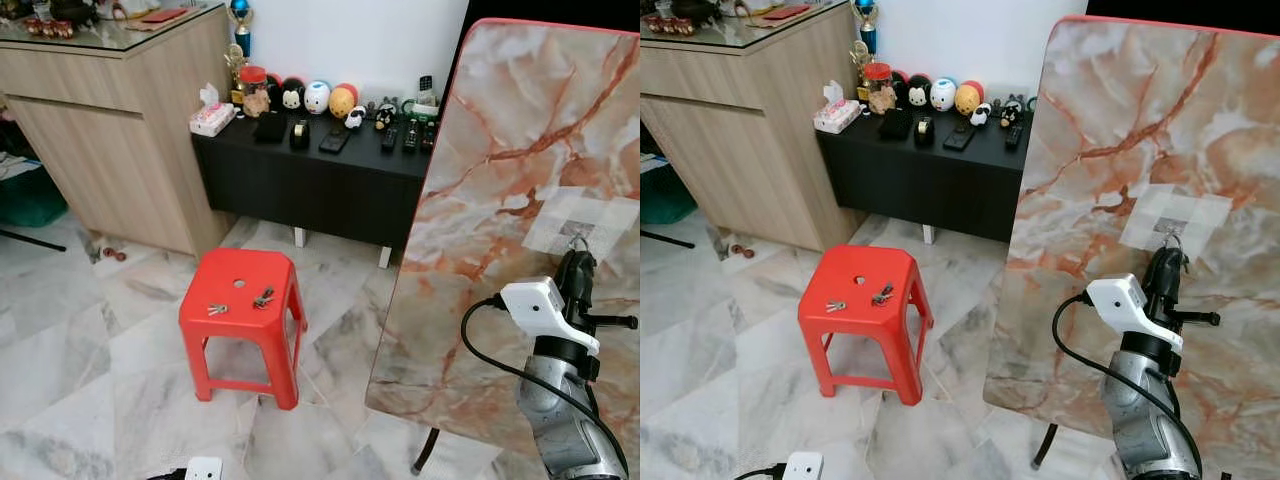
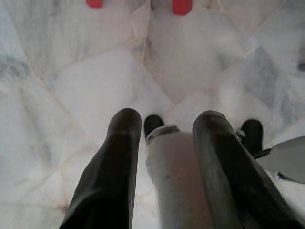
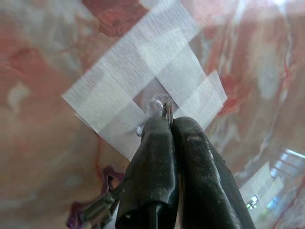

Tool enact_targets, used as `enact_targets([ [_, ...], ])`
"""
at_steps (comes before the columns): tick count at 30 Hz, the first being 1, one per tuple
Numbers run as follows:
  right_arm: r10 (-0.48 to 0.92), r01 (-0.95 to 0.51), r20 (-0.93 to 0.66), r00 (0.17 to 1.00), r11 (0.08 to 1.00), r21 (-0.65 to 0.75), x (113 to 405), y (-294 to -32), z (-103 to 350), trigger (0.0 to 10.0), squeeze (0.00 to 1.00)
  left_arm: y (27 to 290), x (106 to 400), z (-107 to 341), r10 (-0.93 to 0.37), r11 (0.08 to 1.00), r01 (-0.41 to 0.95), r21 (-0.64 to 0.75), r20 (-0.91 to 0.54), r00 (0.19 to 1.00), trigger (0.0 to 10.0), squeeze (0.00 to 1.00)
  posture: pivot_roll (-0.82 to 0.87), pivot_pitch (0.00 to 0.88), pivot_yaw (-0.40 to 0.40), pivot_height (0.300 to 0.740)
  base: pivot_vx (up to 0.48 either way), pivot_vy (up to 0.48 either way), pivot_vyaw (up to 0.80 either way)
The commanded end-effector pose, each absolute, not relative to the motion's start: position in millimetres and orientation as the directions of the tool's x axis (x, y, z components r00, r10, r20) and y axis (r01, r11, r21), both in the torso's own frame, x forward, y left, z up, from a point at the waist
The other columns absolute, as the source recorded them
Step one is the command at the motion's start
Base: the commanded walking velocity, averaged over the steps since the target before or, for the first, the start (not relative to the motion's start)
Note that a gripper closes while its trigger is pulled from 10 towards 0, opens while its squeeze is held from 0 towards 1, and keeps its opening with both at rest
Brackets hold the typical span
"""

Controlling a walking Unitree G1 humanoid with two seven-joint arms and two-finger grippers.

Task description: Hang keys on a hook

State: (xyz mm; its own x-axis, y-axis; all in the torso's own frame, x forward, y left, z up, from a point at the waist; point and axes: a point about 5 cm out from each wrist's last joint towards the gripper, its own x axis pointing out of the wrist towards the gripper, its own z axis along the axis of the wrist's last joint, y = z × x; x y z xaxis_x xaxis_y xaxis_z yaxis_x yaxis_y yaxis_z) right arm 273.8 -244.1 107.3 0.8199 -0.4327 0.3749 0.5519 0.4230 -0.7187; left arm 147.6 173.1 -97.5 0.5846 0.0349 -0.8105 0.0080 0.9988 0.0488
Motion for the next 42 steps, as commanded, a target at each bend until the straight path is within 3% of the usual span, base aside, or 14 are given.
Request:
enact_targets([
  [1,-0.441,0.552,0.368,0.819,0.424,-0.718,276.6,-244.6,108.6,10.0,0.0,153.8,135.6,-103.9,-0.012,0.999,0.05,0.018,-0.845,0.535,10.0,0.0,-0.07,0.0,-0.056,0.74,0.0,0.0,0.0],
  [18,-0.449,0.536,0.346,0.823,0.418,-0.733,278.2,-245.5,106.4,10.0,0.0,172.1,130.8,-104.1,0.029,0.998,0.028,0.052,-0.843,0.536,10.0,0.0,-0.07,0.0,-0.055,0.74,0.0,0.0,0.0],
  [42,-0.433,0.473,0.286,0.855,0.425,-0.772,289.6,-242.7,104.4,10.0,0.0,172.6,130.7,-104.1,0.024,0.999,0.028,0.046,-0.845,0.534,10.0,0.0,-0.07,0.0,-0.059,0.74,0.0,0.0,0.0],
])
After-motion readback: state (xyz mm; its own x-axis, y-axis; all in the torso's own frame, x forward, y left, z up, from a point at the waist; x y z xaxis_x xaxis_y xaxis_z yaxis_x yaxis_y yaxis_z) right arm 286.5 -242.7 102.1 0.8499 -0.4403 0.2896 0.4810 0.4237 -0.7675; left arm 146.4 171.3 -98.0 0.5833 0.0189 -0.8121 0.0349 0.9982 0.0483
